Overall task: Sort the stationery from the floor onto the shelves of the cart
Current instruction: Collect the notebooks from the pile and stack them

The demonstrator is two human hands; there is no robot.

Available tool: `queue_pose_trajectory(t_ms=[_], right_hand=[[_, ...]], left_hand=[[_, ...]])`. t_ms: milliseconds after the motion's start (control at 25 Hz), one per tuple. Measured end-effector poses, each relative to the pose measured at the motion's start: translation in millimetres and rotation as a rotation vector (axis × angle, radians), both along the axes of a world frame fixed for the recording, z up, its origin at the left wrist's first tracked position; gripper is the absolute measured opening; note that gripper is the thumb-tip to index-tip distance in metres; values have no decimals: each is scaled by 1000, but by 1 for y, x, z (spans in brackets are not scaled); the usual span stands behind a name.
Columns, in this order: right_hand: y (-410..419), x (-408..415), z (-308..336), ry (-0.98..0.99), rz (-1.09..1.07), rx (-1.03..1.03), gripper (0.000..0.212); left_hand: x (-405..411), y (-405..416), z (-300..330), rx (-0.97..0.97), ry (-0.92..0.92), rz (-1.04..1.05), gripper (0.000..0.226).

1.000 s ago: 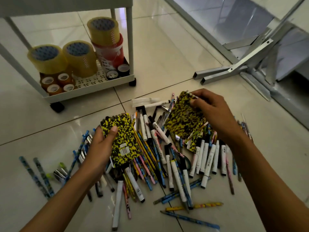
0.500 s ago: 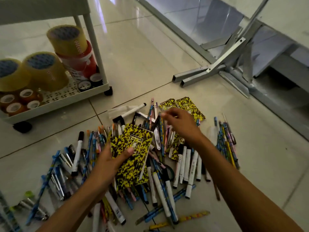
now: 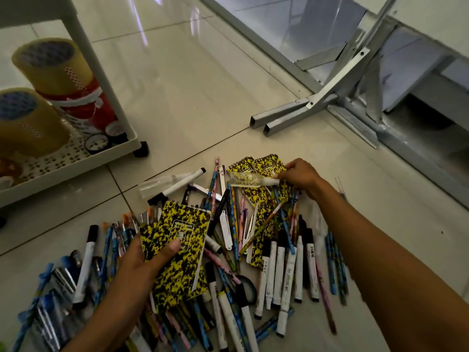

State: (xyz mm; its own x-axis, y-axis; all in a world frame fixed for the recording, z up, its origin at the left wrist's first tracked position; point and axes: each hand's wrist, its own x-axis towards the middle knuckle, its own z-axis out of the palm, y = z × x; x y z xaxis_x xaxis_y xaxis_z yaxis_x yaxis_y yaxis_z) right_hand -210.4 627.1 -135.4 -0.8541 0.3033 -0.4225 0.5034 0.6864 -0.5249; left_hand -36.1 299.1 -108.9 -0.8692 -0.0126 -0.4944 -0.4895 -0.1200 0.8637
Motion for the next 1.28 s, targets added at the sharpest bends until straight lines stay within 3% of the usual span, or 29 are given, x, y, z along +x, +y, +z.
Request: queue_pose_trajectory(t_ms=[320, 360, 480, 560, 800, 920, 1080, 1160, 1280], right_hand=[[-26, -9, 25, -12, 14, -428, 22], [-30, -12, 26, -7, 44, -414, 20], [-46, -18, 19, -28, 136, -187, 52], [-54, -15, 18, -18, 137, -86, 60], [-63, -14, 19, -129, 142, -138, 39], [-69, -15, 18, -98, 138, -104, 66], [-61, -11, 25, -125, 51, -292, 44], [-51, -7, 33, -138, 28, -380, 43], [-40, 8, 50, -11, 5, -530, 40]], left_hand=[[1, -5, -7, 3, 24, 33, 50], [1, -5, -5, 3, 19, 36, 47], [3, -5, -4, -3, 2, 60, 46], [3, -8, -3, 7, 12, 54, 54], [5, -12, -2, 10, 46, 27, 74], [6, -13, -4, 4, 58, 15, 85], [9, -15, -3, 48, 71, 25, 69], [12, -16, -2, 68, 64, 73, 58], [14, -16, 0, 63, 60, 81, 64]])
